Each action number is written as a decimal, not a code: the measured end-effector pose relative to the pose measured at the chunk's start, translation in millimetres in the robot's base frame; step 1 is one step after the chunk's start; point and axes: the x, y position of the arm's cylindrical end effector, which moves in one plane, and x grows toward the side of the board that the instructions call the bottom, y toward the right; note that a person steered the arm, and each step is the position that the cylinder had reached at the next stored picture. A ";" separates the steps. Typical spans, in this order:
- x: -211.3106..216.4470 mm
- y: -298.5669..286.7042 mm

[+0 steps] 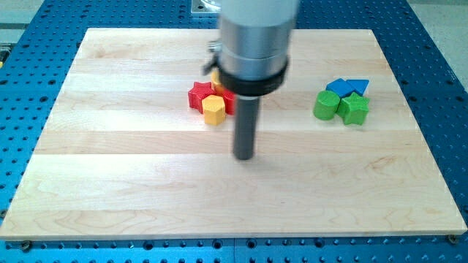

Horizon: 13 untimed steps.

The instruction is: Separate red blocks from yellow blocks

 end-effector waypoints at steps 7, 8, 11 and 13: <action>-118.4 -31.0; -109.4 -23.7; -24.1 113.1; -70.2 59.3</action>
